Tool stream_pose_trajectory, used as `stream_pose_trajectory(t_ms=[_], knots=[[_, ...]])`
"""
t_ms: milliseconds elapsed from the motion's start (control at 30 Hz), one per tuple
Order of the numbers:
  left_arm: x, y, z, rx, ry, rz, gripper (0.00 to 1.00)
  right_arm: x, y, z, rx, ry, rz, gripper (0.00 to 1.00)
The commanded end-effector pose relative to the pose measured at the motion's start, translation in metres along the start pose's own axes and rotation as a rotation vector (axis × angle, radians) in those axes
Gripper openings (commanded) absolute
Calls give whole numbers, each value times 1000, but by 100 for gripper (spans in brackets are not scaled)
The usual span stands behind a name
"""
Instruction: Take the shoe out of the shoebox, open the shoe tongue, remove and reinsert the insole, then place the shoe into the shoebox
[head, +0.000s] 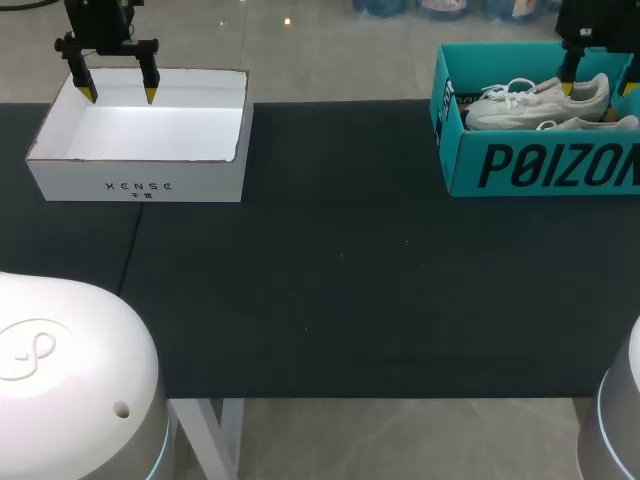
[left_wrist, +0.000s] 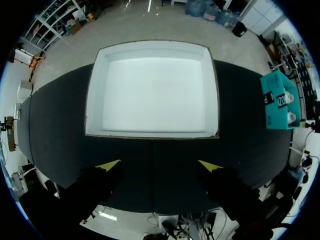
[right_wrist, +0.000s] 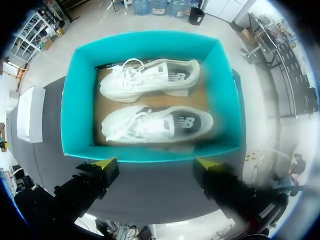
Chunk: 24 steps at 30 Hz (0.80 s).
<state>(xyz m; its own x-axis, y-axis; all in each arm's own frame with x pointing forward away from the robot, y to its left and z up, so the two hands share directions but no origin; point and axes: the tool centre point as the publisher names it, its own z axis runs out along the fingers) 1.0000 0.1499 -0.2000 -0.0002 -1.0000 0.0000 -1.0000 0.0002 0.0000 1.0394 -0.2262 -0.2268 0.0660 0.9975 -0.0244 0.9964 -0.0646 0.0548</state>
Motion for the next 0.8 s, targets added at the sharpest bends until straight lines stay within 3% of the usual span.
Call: stream_pose_trajectory(t_ms=[33, 133, 167, 800], knots=[[0, 0, 0, 0, 0, 0, 100, -14, 8, 20, 3, 8, 2, 100], [0, 0, 0, 0, 0, 0, 100, -17, 14, 25, 29, -38, 51, 100], [0, 0, 0, 0, 0, 0, 100, -17, 16, 23, 56, 16, 33, 100], [0, 0, 0, 0, 0, 0, 100, -17, 16, 23, 56, 16, 33, 100]])
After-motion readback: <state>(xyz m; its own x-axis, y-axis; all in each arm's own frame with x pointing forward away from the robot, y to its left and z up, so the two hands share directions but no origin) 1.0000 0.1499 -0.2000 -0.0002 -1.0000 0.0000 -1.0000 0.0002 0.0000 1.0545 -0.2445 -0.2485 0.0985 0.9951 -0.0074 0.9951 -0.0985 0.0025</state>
